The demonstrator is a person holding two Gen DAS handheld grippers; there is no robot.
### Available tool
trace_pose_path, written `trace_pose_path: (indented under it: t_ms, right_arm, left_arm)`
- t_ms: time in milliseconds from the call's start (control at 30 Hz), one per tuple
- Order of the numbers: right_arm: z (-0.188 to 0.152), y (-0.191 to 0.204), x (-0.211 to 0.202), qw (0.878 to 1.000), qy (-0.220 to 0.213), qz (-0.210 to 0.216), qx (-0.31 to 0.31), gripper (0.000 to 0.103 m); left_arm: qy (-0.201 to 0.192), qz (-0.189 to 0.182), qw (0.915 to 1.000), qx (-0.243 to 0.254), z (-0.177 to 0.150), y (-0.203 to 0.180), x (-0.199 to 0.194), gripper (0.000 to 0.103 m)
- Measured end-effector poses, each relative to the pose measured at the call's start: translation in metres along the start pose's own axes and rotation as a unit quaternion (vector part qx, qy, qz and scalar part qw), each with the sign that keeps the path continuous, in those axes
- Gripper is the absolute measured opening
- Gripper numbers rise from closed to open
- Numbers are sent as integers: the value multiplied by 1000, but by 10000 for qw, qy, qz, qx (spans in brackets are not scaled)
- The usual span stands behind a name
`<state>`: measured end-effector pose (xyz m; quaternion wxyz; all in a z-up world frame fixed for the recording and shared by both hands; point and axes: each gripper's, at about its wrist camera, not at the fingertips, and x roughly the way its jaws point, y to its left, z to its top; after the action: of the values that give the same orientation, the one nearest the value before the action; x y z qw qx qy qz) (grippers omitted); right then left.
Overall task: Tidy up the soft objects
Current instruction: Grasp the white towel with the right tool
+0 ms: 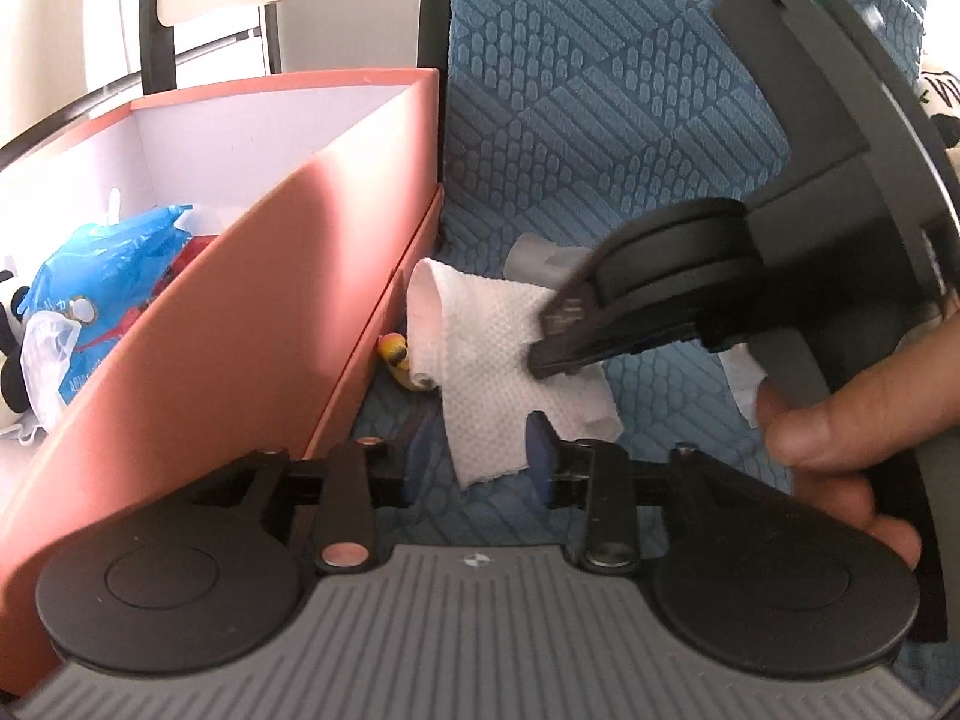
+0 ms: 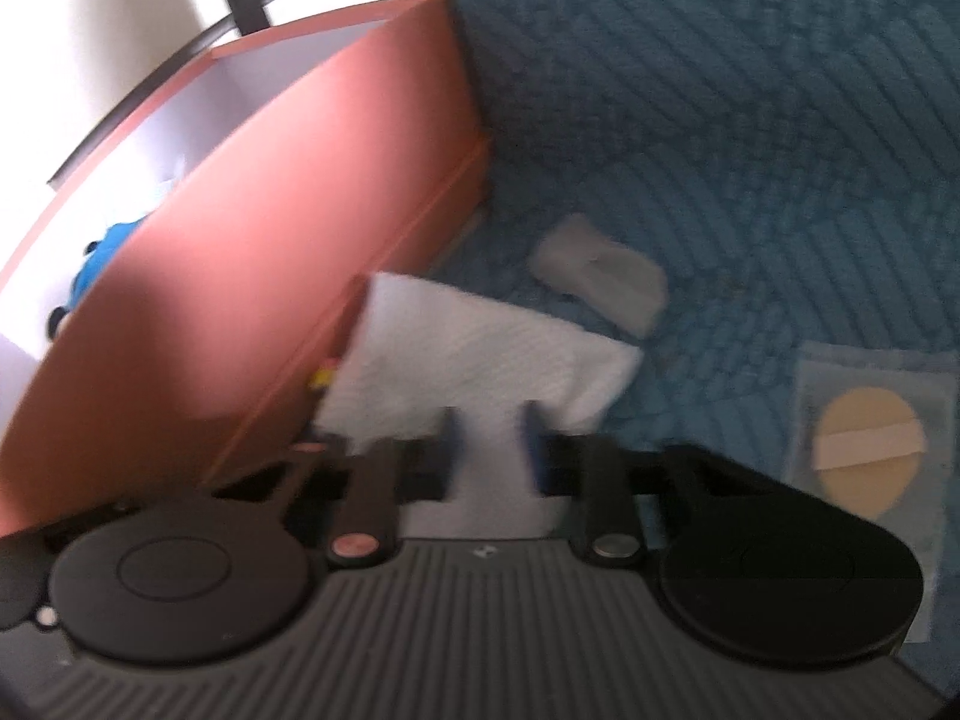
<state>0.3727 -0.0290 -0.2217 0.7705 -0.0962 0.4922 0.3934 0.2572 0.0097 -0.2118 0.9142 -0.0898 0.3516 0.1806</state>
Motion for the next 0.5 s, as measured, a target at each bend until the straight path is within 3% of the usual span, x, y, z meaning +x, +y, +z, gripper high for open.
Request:
trace_pose_path:
  t_ms: [200, 400, 500]
  right_arm:
    - [2, -18, -4, 9995, 56, -2, 320, 4]
    - [4, -34, -19, 9978, -148, -95, 639, 4]
    - [4, -40, -28, 9965, -256, 61, 796, 5]
  left_arm:
    - [-1, -124, 9999, 14, 4, 3, 3, 46]
    - [106, -168, 9998, 81, 2, 0, 21, 46]
    - [243, -250, 9994, -7, 2, 1, 34, 46]
